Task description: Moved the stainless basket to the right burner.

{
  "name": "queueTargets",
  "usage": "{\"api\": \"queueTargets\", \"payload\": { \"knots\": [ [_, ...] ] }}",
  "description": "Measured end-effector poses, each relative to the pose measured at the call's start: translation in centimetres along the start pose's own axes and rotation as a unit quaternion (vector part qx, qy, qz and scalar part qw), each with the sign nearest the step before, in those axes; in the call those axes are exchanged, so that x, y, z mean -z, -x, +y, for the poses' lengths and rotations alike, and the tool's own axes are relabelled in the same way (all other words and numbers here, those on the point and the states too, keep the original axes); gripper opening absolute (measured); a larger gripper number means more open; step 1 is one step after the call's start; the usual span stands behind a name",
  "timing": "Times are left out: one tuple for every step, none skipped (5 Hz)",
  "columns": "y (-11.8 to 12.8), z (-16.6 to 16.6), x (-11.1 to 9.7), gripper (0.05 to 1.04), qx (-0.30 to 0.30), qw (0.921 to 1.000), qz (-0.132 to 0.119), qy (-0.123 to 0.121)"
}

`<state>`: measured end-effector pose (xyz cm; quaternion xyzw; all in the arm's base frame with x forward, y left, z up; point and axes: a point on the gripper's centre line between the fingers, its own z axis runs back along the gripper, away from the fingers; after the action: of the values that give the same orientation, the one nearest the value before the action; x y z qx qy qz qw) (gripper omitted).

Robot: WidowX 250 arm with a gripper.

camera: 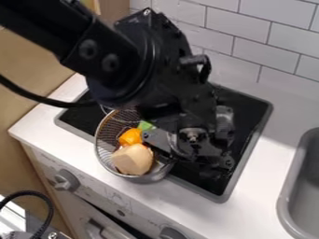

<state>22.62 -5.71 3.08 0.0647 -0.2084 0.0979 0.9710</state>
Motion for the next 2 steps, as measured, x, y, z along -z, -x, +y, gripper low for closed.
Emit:
{"api": "queueTargets", "payload": {
  "knots": [
    [0.35, -0.06, -0.23, 0.382, -0.009, 0.9999, 0.008, 0.006],
    [0.48, 0.10, -1.02, 0.165, -0.015, 0.9997, 0.016, 0.009]
  ]
}}
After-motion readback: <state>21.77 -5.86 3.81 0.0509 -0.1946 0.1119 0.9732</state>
